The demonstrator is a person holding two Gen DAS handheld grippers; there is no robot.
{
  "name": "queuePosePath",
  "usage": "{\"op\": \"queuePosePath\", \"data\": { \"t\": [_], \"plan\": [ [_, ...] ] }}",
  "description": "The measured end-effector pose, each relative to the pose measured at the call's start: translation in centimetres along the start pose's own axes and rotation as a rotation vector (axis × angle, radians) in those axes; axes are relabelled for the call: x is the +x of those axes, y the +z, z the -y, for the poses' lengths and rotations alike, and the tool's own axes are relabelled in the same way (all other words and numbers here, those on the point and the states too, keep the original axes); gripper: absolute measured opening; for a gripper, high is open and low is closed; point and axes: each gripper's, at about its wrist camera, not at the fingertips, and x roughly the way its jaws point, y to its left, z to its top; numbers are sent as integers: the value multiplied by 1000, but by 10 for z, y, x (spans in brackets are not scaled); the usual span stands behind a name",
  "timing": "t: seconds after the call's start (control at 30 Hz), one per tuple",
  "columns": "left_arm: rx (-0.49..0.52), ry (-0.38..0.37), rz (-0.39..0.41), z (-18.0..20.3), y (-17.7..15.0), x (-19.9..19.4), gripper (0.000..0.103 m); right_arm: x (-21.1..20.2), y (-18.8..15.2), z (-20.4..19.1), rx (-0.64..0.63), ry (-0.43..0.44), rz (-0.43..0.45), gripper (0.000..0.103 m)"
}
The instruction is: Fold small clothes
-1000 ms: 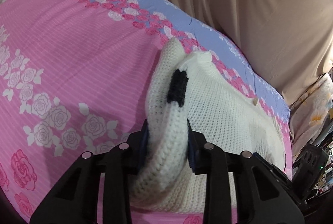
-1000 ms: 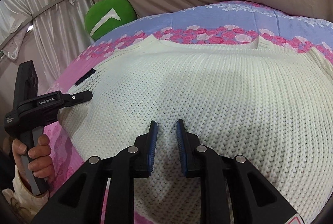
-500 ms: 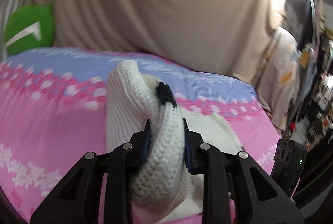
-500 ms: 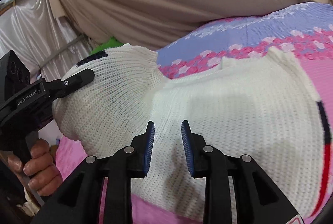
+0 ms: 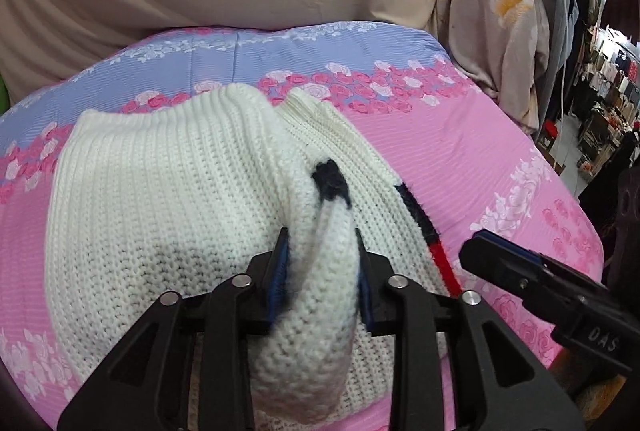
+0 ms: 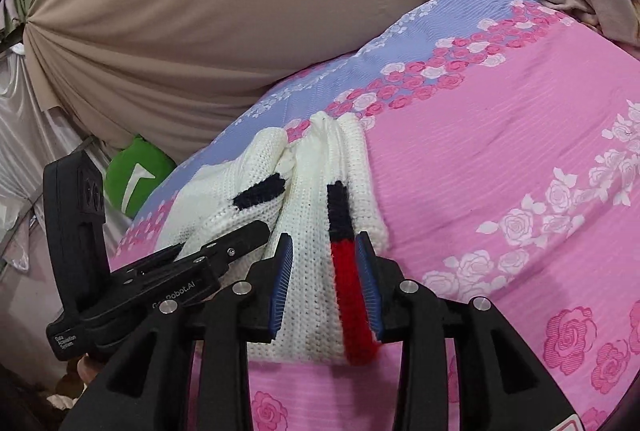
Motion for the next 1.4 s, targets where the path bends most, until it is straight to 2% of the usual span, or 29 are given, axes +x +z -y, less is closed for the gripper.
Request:
{"op": "queuePosePath", "data": {
  "t": [0.07,0.13,0.17,0.2,0.27,0.33,0.4,0.53,0.63,0.67,0.7,0.73,0.8,0.87,0.9,0.97,1.03,1.07,1.1,1.13,1.2,1.23,1.33,1.4],
  "plan": [
    [-25,-25,10,-5,-1,-13,38,0,7,-5,-11,22,10,37],
    [-33,-43,41,-8,-5,-35,51,-3,19,-15,-43,52,27,41],
    [-38,-44,53,-10,-8,-45,64,-3,26,-21,-62,69,32,48],
    [-47,-46,66,-13,-12,-57,71,-1,31,-26,-74,84,28,58],
    [-52,-33,72,-20,-21,-75,77,8,40,-32,-89,114,-3,67],
    [-51,-6,59,-27,-28,-83,82,29,47,-37,-90,134,-66,68],
    [-63,27,32,-37,-38,-87,82,51,52,-39,-70,137,-137,69],
    [-104,58,-22,-55,-58,-81,84,97,54,-42,-10,198,-286,69],
    [-127,89,-68,-66,-69,-69,84,119,49,-50,-32,200,-338,69],
    [-130,103,-82,-69,-71,-64,84,123,48,-53,-52,193,-337,59],
    [-134,111,-100,-73,-73,-59,84,124,48,-56,-66,188,-339,27],
    [-143,111,-111,-76,-75,-55,84,121,51,-57,-62,207,-334,24],
    [-169,99,-129,-83,-78,-49,84,96,62,-56,-42,304,-250,21],
    [-181,89,-134,-87,-80,-47,85,69,71,-50,-35,358,-172,21],
    [-177,91,-134,-87,-80,-46,85,56,73,-40,-31,340,-125,21],
    [-165,106,-130,-88,-81,-43,83,59,74,-21,-17,231,-106,21],
    [-147,114,-121,-85,-80,-42,83,91,64,11,9,87,-224,22],
    [-144,104,-121,-84,-79,-42,83,96,60,23,46,118,-234,22],
    [-145,93,-118,-84,-78,-44,83,93,60,33,109,187,-227,23],
    [-144,87,-111,-84,-77,-46,83,87,62,34,131,201,-228,25],
    [-141,78,-80,-84,-73,-57,83,60,68,26,90,147,-139,35],
    [-140,77,-60,-84,-71,-65,83,47,69,22,64,127,-102,35],
    [-126,84,-16,-80,-66,-85,83,10,62,11,34,190,-62,42],
    [-103,70,-9,-72,-62,-93,84,-6,50,0,0,216,-68,52]
  ]
}}
